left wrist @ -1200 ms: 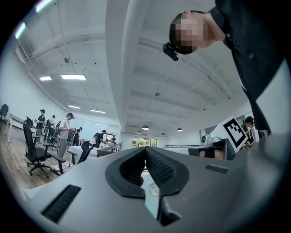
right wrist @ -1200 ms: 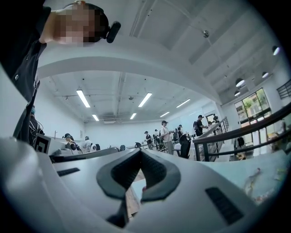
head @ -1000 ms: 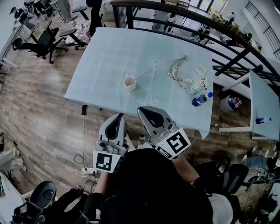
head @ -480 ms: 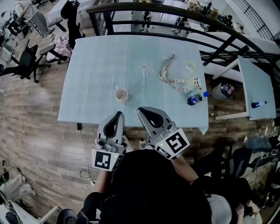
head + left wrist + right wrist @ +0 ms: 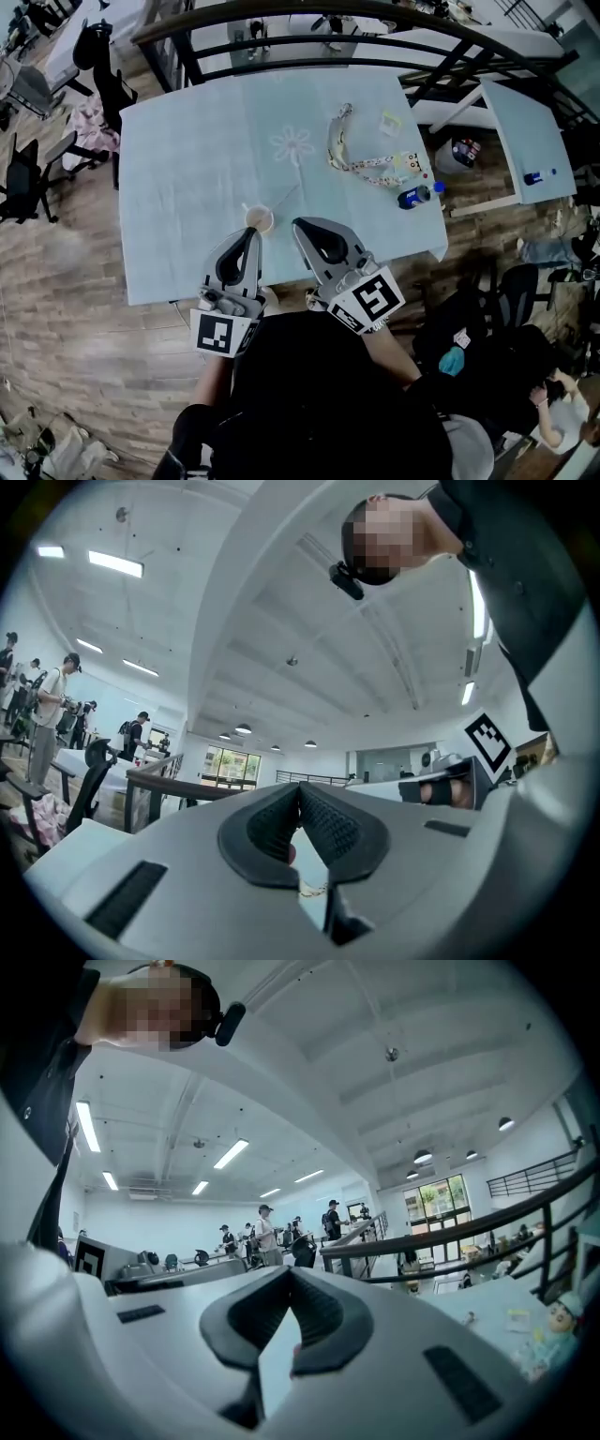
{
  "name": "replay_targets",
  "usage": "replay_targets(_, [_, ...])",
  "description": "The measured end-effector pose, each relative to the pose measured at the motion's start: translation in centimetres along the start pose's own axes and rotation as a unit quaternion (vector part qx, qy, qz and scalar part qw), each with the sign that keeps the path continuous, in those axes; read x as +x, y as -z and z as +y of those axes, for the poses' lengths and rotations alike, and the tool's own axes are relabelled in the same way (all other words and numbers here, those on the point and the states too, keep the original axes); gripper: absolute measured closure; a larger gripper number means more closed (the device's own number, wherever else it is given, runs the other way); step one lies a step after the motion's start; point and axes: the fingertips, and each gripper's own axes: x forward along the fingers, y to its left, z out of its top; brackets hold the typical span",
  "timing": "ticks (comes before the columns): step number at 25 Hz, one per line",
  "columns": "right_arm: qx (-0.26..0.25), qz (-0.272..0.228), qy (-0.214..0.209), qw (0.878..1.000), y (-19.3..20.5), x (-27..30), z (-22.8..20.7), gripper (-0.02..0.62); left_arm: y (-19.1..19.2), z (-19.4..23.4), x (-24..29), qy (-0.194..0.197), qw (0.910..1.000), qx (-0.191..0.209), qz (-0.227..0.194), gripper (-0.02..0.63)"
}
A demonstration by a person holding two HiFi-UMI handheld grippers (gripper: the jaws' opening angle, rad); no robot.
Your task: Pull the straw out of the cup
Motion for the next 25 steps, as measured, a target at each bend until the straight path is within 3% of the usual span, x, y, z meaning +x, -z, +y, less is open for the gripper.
replay_targets(8, [0.02,0.009,0.085,0.996,1.3,3.2,-1.7,0.586,1.4,3.0,2.5,0.083,0.9962,-0.017,0.022,0.592])
replay_targets(14, [0.033,0.032,0.138,0.989,3.9,4.6,-2.8,0.586,3.1,4.7,3.7,0.123,0.9909,-0.026,0.047,0.592])
replay_targets(25, [0.097,0.115,0.209,0.966,12.5,4.4,-6.4,0.584,4.7,5.2,4.8,0.156,0.9845,-0.044,0.067,0.592])
